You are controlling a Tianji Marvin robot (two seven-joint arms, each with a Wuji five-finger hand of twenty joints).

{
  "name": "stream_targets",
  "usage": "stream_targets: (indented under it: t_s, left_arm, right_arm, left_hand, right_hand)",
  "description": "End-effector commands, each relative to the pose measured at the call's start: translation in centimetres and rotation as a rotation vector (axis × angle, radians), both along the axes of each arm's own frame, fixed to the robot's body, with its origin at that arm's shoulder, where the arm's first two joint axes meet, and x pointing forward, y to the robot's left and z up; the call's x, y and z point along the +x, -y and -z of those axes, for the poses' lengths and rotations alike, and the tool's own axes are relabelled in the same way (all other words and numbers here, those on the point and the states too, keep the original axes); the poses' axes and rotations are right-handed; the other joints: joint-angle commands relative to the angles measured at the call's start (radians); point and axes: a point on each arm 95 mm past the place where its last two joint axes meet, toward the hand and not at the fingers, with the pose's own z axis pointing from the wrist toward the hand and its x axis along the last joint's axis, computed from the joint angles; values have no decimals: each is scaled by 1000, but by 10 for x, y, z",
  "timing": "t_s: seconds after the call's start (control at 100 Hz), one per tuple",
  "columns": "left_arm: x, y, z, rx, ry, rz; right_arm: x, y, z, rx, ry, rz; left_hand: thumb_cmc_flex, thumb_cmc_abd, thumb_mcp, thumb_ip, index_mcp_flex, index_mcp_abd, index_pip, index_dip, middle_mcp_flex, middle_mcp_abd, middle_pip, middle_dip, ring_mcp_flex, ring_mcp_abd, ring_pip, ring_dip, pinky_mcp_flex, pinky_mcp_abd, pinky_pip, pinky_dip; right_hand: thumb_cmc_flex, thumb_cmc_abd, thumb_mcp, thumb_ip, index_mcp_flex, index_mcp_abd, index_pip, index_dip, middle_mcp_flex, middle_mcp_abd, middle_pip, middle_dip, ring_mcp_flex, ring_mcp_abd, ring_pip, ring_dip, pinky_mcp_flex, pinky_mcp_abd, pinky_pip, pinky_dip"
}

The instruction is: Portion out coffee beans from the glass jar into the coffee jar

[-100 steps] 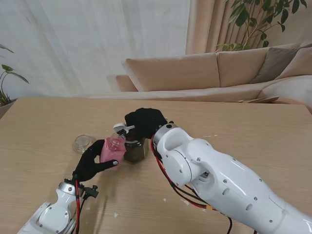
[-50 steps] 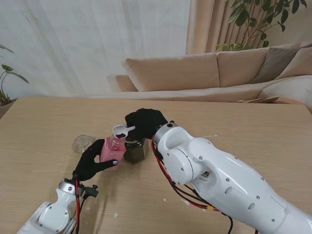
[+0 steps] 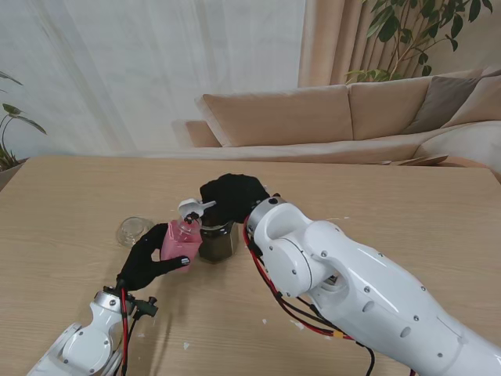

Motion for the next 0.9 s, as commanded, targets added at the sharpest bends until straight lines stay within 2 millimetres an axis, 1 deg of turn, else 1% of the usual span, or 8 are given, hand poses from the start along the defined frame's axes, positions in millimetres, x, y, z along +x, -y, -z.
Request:
stream_targets:
  t_s: [0.0,0.05,0.17,0.44,0.52,0.57,0.66,0.89]
  left_arm:
    - [-1,3,0,3,-5,15]
    - [-1,3,0,3,-4,15]
    - [-1,3,1,4,-4,14]
    - [-1,3,0,1,-7,17]
    - [-1,3,0,0,-9,16]
    - [-1,3,0,-1,-10,15]
    - [-1,2,0,-6,-12,14]
    - [-1,1,-1,-15,-15,13]
  right_arm:
    - [-3,-2,0,-14,-18,-10]
    - [-3,-2,-1,-22,-23,-10]
    - [-2,-3,-1,-33,-34,-6]
    - [-3,-5,0,-49,-7,-4]
    - [-3,-6,1,-55,-4,-10]
    - [-3,-6,1,-65,15,-14]
    - [-4,-6,2,-80,56,-20]
    - [-7,-7,5,-149,158,-48]
  left_hand:
    - [243,186,330,24,84,-193,242,61,108,-148,191,92,13,-25,-2,23,-4,-18,-4,5]
    - [243,186,330,24,84,-193,242,61,108,-147,191,92,13,-26,-1,23,-4,-18,-4,5]
    - [243,185,331,24,85,-192,243,62,108,-148,191,92,12,-24,-2,23,-4,-18,-4,5]
    - [243,186,329,24,84,-192,241,62,108,-147,191,93,13,-25,-2,23,-4,-18,-4,5]
    - [243,187,328,24,84,-193,242,62,109,-147,191,93,14,-25,-1,24,-4,-18,-4,5]
    - [243,187,328,24,83,-192,241,61,107,-147,190,92,13,-26,-1,24,-4,-18,-4,5]
    - [243,188,327,24,83,-192,241,62,109,-146,190,92,14,-24,0,23,-4,-18,-4,5]
    - [243,190,326,24,82,-191,240,61,109,-147,191,92,15,-24,2,21,-4,-18,-4,5]
  right_hand:
    - [-20,32,-3,44,30,3,7,-10,21,15,5,8,-1,44,21,-2,2,-18,83,10]
    - [-37,33,12,59,30,4,8,-5,20,10,16,14,-2,43,32,2,1,-23,90,12]
    - [-62,33,41,74,33,7,15,21,19,3,53,42,-3,41,71,20,-1,-28,114,18]
    - [-58,45,22,71,34,18,13,33,22,-1,82,70,9,33,105,35,18,-36,138,17]
    - [-49,50,5,71,34,11,13,37,21,-3,90,81,8,29,112,39,15,-39,142,16]
    - [-44,53,-4,72,33,3,12,41,19,-9,102,93,7,19,121,44,17,-45,145,16]
    - [-40,54,-13,71,35,-5,12,43,19,-12,109,101,8,17,127,47,19,-47,147,16]
    - [-33,55,-28,68,45,-61,2,50,21,-26,122,126,13,0,142,57,23,-56,150,15]
